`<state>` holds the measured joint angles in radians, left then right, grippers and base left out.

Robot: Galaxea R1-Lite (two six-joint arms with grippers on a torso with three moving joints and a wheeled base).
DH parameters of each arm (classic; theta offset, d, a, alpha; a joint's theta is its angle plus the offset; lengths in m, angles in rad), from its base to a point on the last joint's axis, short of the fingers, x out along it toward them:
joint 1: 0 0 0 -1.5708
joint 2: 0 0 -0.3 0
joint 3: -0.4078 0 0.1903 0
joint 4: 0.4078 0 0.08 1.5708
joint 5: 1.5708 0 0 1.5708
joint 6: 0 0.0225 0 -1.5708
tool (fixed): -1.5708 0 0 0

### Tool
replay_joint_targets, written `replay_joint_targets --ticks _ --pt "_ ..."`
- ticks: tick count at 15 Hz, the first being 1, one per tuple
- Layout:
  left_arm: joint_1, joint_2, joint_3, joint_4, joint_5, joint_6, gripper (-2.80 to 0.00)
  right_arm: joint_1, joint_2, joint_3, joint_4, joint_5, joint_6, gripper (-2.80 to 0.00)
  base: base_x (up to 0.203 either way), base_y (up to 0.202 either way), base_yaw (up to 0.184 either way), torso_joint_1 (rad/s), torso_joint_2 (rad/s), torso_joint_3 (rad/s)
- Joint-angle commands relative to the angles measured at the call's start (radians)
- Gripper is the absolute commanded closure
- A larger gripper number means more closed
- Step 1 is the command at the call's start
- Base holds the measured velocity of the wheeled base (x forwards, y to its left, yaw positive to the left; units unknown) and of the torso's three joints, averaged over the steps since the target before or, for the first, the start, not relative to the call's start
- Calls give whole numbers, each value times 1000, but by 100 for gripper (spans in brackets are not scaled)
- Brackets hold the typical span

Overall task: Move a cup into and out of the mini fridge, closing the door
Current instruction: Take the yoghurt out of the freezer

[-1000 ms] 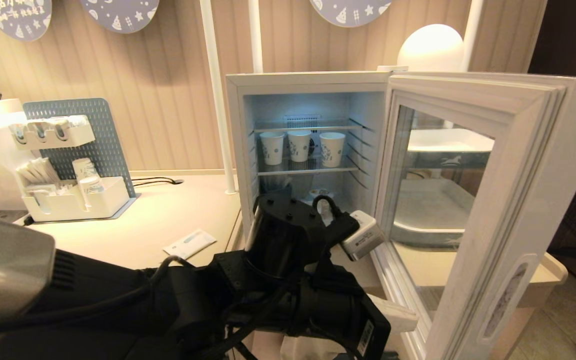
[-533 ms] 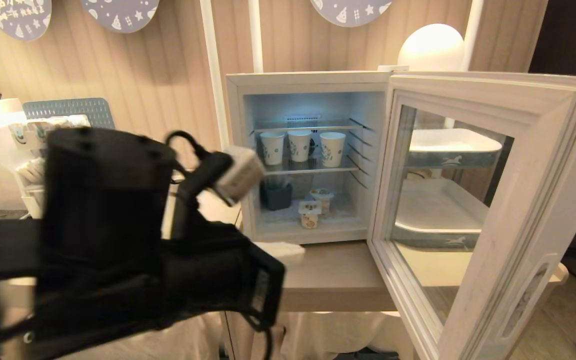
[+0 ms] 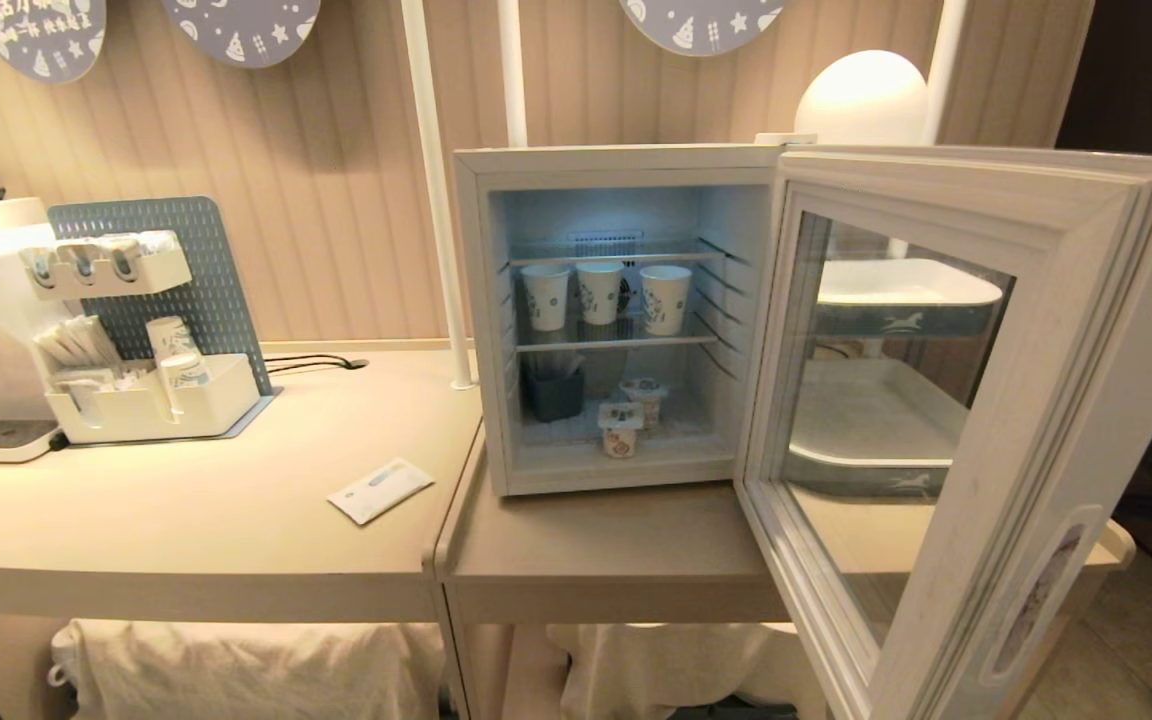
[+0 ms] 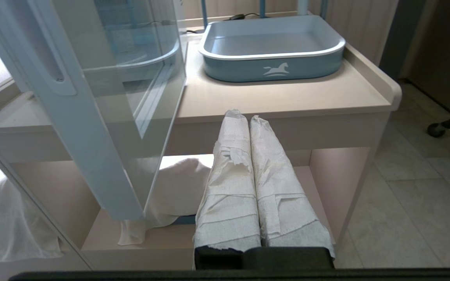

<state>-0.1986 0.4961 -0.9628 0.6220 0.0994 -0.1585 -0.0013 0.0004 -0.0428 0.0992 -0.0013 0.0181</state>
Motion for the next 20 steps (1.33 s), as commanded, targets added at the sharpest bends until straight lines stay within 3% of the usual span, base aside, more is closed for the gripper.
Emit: replay_joint_targets --ticks 1,3,4,5,7,9,12,15,20 --pt "134 -278 87 63 -78 15 0 1 0 0 1 -1 0 0 0 0 0 0 0 0" --pt "175 -412 269 49 -123 40 0 0 0 0 2 -1 0 0 0 0 0 0 0 0" --pt "184 -447 381 -19 -108 56 0 1 0 0 2 0 0 0 0 0 0 0 0 0" --pt "189 -461 490 -123 -82 72 0 0 0 0 2 0 0 0 0 0 0 0 0 0" --pt "194 -474 790 -439 -59 126 0 0 0 0 2 0 0 0 0 0 0 0 0 0" --pt "198 -483 956 -543 -68 141 0 0 0 0 2 0 0 0 0 0 0 0 0 0" --pt "203 -496 963 -613 -95 189 0 0 0 0 2 -2 0 0 0 0 0 0 0 0" --pt "203 -496 963 -614 -95 189 0 0 0 0 3 -2 0 0 0 0 0 0 0 0" --pt "203 -496 964 -616 -96 188 0 0 1 0 2 -2 0 0 -178 0 0 7 4 1"
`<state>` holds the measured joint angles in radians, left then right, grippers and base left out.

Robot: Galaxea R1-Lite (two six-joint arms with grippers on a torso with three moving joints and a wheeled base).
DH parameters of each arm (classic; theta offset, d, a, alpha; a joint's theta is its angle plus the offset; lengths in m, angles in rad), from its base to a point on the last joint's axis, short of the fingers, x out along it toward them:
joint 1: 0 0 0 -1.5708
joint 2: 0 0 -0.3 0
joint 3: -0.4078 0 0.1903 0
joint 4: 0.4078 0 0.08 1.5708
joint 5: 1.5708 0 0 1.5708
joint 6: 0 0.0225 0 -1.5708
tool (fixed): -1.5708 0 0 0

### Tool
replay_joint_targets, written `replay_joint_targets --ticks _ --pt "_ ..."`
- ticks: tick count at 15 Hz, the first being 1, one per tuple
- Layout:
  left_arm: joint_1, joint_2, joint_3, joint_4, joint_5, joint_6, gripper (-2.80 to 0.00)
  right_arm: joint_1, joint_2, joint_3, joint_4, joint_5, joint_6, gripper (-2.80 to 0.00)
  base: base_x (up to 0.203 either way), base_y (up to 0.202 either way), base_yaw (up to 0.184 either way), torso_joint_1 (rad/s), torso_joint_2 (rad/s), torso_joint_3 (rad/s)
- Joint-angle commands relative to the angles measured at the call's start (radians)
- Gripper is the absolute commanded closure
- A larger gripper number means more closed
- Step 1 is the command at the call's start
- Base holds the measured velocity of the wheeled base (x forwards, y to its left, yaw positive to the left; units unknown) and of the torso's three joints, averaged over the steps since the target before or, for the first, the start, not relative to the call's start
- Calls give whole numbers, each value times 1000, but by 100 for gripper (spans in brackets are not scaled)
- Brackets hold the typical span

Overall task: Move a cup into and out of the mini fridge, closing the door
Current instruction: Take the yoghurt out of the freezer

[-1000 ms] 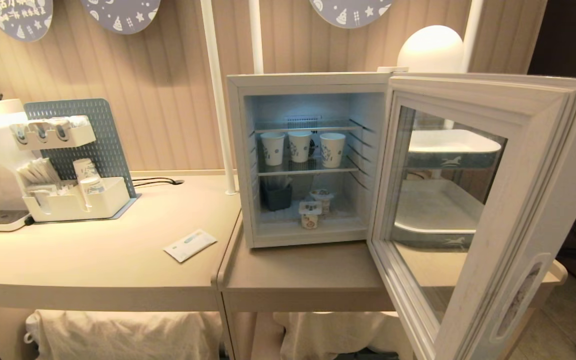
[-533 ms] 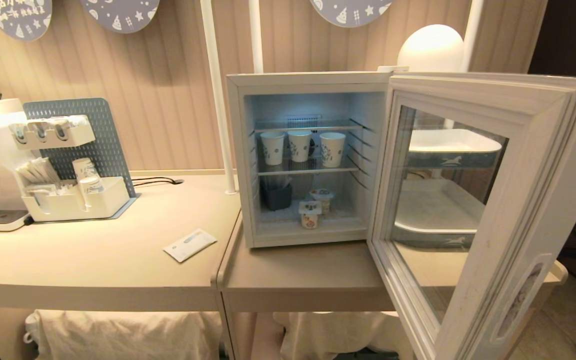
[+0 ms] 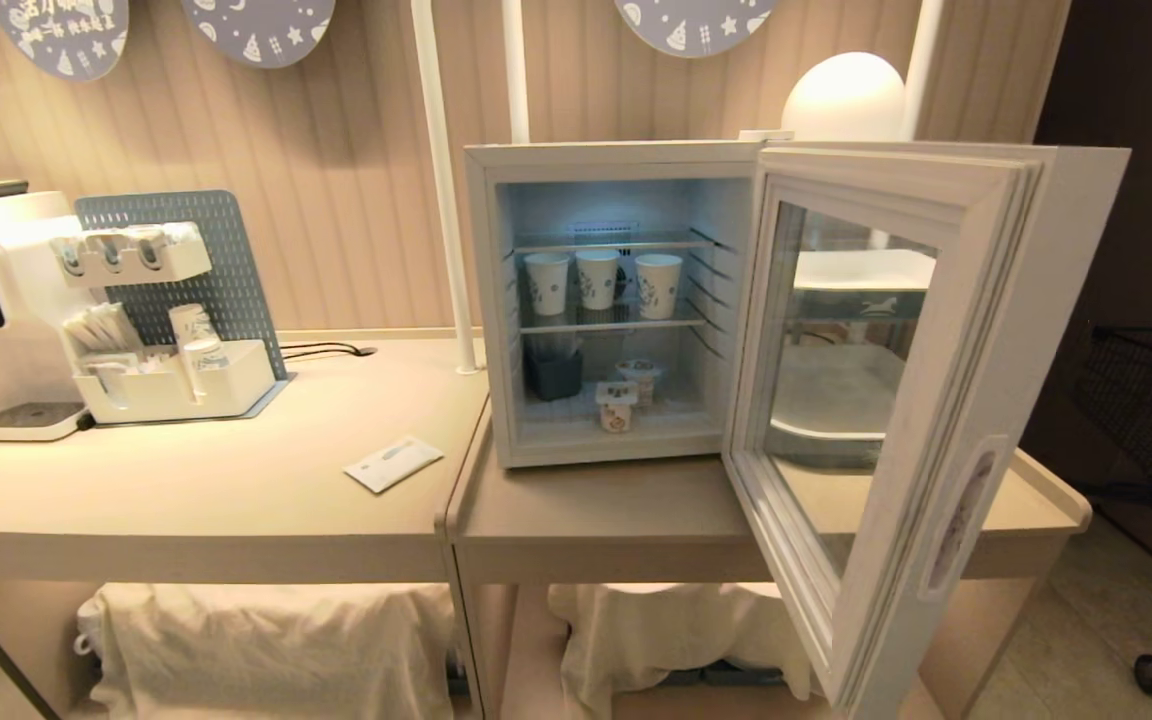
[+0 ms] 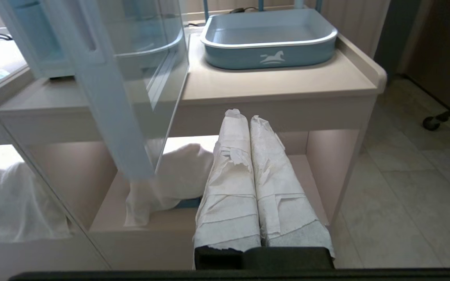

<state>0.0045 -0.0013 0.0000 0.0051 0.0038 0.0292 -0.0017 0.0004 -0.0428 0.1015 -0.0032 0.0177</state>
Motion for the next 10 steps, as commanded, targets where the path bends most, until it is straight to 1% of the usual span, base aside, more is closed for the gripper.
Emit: replay_joint_targets --ticks 1,3,5,7,10 --pt "0 1 -3 13 3 1 0 0 0 0 0 0 1 0 -142 0 2 17 -2 7" --pt "0 1 -2 7 2 1 0 0 0 0 0 0 1 0 0 0 0 0 0 0" --pt "0 1 0 5 2 1 0 0 1 0 0 0 1 0 -8 69 4 2 6 3" --pt "0 1 0 4 2 1 0 0 0 0 0 0 1 0 -1 159 -1 0 7 5" --pt "0 1 0 4 1 1 0 0 0 0 0 0 1 0 0 195 -2 2 8 5"
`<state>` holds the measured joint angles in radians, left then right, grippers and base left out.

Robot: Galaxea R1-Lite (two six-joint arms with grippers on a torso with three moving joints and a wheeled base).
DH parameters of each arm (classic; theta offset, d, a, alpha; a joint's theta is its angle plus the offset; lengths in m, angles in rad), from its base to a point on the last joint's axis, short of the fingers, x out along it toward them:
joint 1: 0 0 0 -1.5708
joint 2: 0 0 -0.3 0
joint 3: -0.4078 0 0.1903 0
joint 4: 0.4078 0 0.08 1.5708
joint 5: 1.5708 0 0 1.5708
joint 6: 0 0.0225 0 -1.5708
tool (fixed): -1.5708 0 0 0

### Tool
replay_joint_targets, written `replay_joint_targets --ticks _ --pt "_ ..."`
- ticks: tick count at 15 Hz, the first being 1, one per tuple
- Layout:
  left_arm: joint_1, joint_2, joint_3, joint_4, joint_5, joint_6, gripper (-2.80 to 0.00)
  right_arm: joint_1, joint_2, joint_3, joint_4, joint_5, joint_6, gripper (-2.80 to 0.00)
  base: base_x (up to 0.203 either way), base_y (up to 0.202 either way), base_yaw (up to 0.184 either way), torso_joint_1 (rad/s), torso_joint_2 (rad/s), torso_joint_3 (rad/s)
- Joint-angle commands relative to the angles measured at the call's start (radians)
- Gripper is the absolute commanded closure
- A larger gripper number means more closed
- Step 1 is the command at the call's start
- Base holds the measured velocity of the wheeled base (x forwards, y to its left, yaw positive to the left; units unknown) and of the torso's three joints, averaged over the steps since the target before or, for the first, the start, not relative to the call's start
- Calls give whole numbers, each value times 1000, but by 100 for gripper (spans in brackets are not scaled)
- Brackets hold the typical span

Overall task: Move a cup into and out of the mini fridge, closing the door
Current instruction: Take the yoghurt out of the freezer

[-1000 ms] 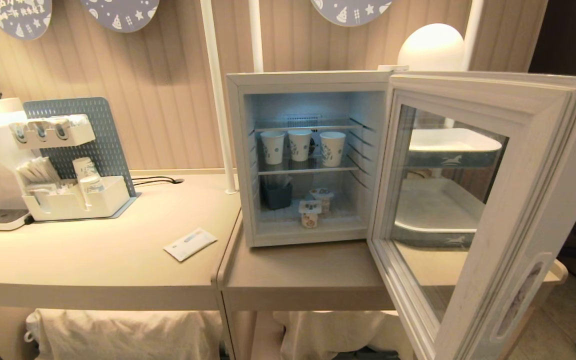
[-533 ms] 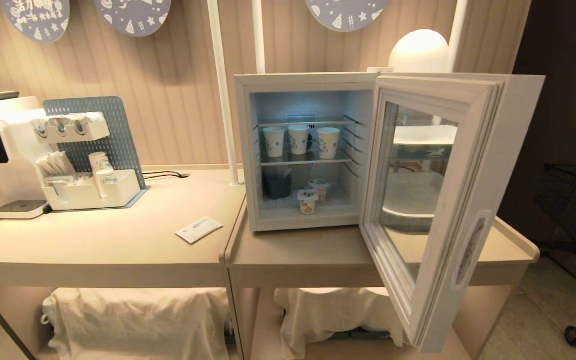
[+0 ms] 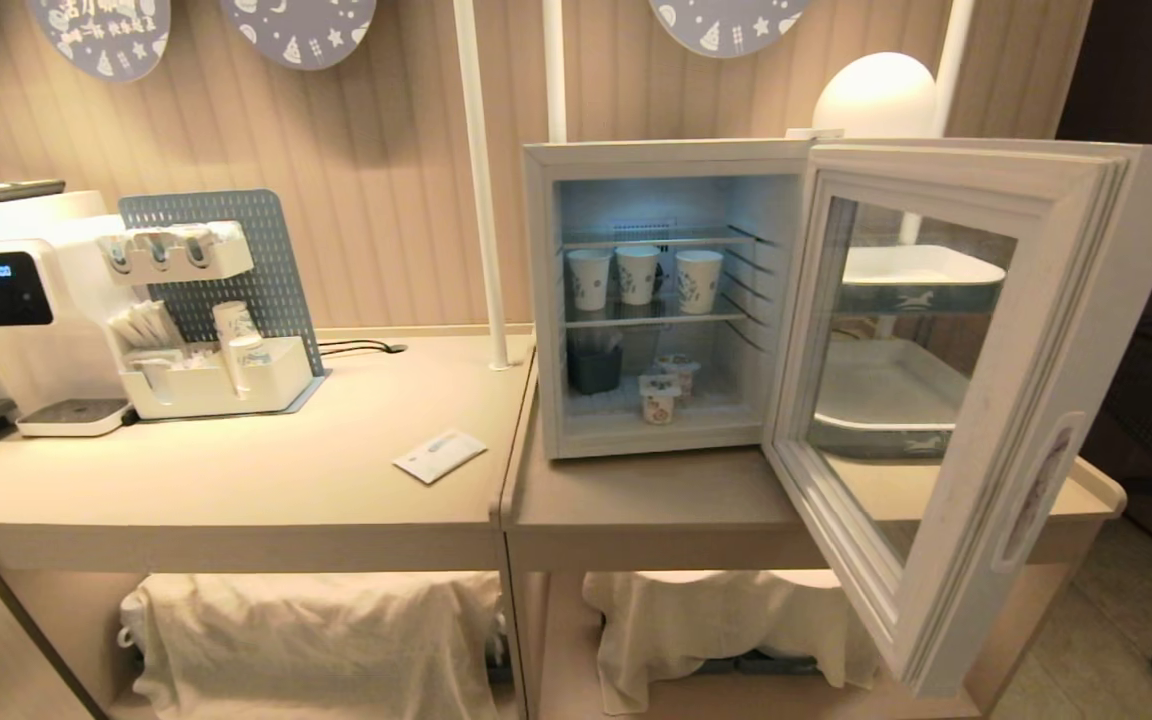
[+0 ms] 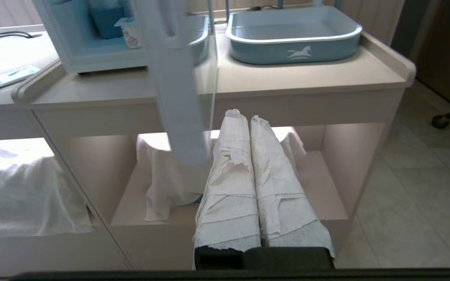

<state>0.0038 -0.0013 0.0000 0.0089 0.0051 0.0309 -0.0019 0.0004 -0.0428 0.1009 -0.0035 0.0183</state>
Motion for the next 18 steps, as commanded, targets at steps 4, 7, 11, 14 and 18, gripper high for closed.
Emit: replay_joint_targets --ticks 4,7,11,14,18 --pt "1 1 0 0 -1 0 0 0 0 0 0 0 2 0 0 193 1 0 11 7" --pt "1 1 0 0 -1 0 0 0 0 0 0 0 0 0 0 187 -2 -7 14 6" --pt "1 1 0 -1 -1 0 0 0 0 0 0 0 2 0 0 191 1 -2 7 6" --pt "1 1 1 -1 -1 -1 0 0 0 0 0 0 2 0 0 188 0 1 3 0" --pt "1 1 0 -1 -1 0 0 0 0 0 0 0 2 0 0 192 -1 2 5 4"
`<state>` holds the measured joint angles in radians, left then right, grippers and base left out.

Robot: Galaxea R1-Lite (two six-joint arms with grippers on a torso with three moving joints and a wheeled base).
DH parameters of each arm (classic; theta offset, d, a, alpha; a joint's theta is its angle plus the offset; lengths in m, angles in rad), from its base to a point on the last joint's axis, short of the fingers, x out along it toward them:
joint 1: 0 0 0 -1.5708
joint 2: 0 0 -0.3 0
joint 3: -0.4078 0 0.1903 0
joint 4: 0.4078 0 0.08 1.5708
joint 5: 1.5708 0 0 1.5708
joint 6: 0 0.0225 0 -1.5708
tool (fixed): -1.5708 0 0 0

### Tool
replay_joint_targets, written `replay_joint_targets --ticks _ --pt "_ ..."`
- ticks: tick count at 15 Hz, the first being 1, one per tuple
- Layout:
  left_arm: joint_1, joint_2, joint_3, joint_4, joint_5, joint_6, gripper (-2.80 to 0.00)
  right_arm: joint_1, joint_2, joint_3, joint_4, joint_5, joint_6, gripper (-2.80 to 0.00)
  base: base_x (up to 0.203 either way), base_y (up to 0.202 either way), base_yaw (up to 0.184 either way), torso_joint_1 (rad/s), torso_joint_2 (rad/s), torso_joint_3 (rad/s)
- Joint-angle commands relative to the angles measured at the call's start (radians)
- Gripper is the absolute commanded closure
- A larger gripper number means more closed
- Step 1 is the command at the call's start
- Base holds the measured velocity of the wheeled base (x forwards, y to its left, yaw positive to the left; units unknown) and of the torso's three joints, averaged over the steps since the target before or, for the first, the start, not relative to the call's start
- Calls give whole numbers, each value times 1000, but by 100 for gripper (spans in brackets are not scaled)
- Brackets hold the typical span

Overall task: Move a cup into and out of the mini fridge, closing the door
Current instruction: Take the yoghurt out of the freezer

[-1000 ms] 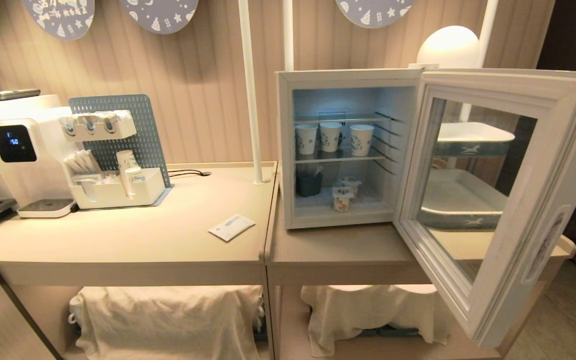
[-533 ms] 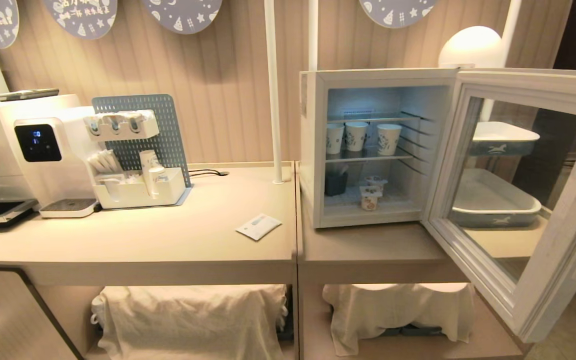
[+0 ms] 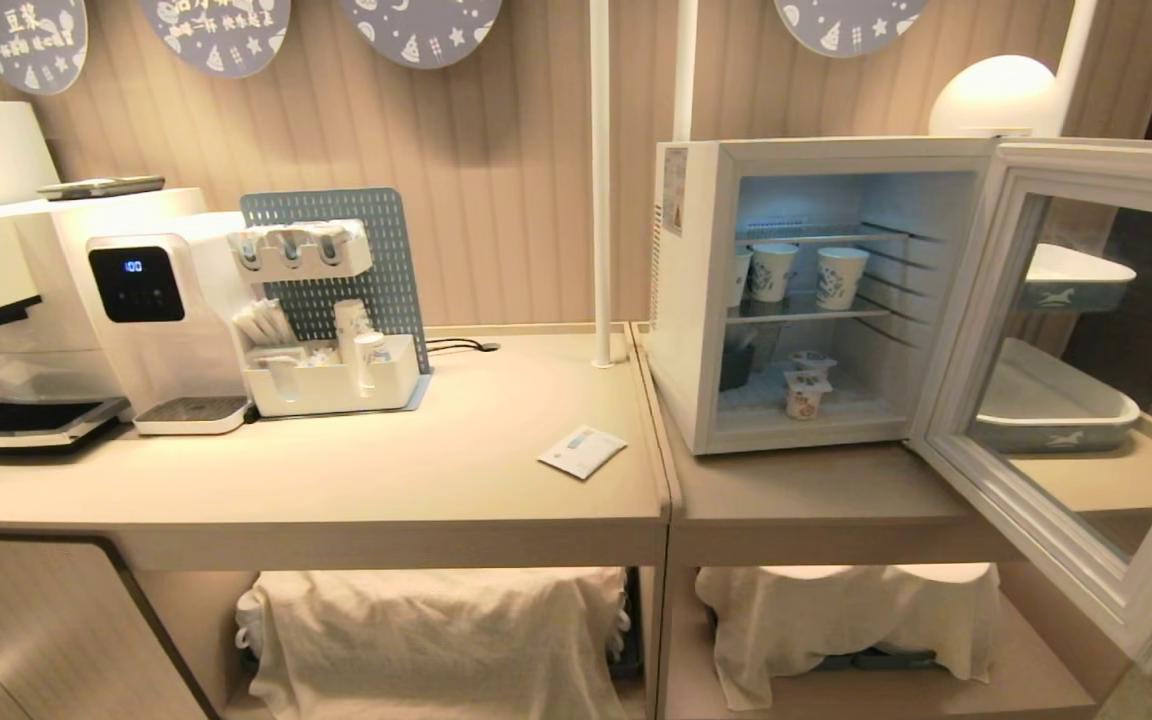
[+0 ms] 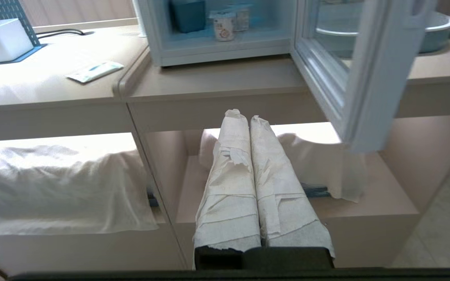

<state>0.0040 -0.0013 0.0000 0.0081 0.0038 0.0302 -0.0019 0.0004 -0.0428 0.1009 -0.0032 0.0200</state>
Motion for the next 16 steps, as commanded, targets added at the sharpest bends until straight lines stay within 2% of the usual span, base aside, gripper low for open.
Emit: replay_joint_targets --ticks 1,3,7,16 --pt "1 1 0 0 1 0 0 0 0 0 0 0 0 0 0 173 3 2 6 -4" --pt "1 1 -3 11 4 0 0 0 0 0 0 0 0 0 0 105 7 -1 1 4" --pt "1 1 -3 12 4 0 0 0 0 0 0 0 0 0 27 1 1 -2 0 1" --pt "1 1 -2 6 2 0 0 0 0 0 0 0 0 0 191 0 0 0 4 2"
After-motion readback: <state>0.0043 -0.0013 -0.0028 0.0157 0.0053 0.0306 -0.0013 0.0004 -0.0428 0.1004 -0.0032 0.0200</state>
